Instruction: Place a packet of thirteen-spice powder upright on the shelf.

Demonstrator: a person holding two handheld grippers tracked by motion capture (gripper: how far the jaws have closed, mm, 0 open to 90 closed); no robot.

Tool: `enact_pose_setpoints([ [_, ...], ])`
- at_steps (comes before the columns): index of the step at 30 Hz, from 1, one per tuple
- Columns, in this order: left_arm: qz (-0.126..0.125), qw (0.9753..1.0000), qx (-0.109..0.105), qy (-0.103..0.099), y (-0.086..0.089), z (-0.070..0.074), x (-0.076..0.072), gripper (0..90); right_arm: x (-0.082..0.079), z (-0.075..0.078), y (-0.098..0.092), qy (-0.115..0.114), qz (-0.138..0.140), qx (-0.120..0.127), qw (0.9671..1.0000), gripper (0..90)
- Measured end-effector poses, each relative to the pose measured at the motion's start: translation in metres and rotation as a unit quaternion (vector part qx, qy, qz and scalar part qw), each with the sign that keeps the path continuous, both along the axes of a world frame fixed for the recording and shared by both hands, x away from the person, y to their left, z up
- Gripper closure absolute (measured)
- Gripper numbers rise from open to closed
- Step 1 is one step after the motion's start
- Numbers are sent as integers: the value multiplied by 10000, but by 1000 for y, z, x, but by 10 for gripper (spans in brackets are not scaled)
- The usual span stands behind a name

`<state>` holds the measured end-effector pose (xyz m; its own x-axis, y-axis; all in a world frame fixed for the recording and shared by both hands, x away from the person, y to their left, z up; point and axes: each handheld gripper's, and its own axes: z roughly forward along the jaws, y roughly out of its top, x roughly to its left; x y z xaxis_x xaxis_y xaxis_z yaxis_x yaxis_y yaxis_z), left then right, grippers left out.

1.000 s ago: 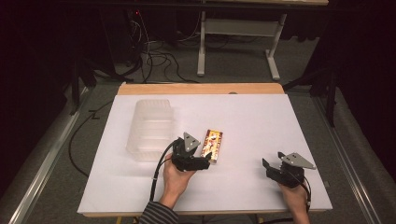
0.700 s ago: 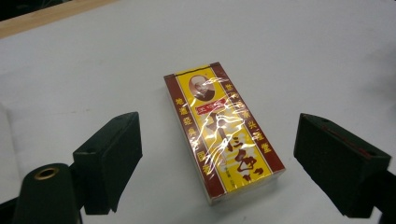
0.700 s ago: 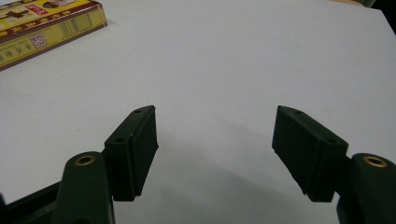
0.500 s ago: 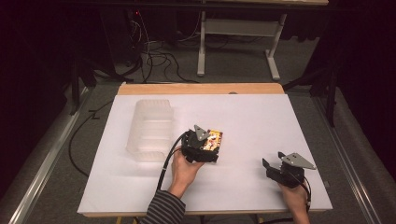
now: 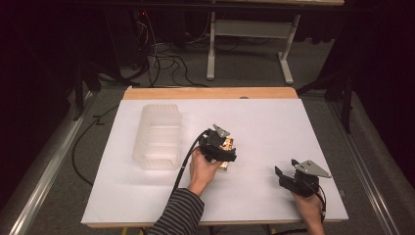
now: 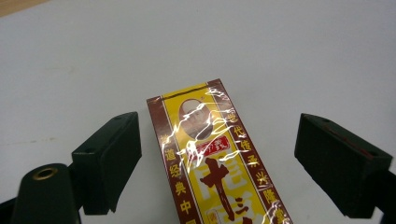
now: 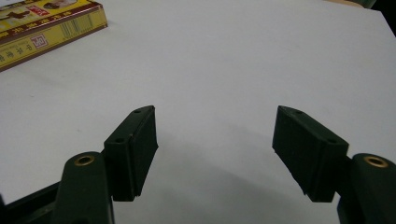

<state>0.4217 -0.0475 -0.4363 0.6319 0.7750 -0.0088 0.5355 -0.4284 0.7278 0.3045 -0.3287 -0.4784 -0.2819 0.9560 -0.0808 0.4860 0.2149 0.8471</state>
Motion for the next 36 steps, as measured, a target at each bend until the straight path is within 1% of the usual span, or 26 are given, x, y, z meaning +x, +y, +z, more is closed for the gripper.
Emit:
enact_pose_setpoints([
  [3, 112, 9999, -33, 86, -3, -5, 6, 153, 0, 0, 0, 36, -11, 27, 10000, 311],
  [6, 171, 9996, -51, 217, -4, -10, 11, 152, 1, 0, 0, 13, 29, -2, 10000, 312],
  [11, 230, 9990, 76, 365, -8, -20, 18, 153, 0, 0, 0, 19, 18, 9, 10000, 312],
  [16, 309, 9984, 88, 464, -11, -25, 23, 164, 0, 0, 0, 37, 0, 25, 10000, 311],
  [20, 366, 9977, 147, 553, -14, -30, 25, 177, 1, 0, 0, 29, 29, 0, 10000, 311],
  [23, 399, 9975, 224, 535, -15, -32, 25, 195, 0, 0, 0, 28, 24, 10, 10000, 311],
  [27, 384, 9978, 217, 503, -16, -32, 24, 232, 0, 0, 0, 25, 22, 6, 10000, 311],
  [33, 373, 9980, 300, 410, -17, -30, 21, 317, 0, 0, 0, 33, 38, 3, 10000, 311],
  [36, 365, 9980, 312, 416, -17, -30, 21, 322, 0, 0, 0, 38, 25, 6, 10000, 311],
])
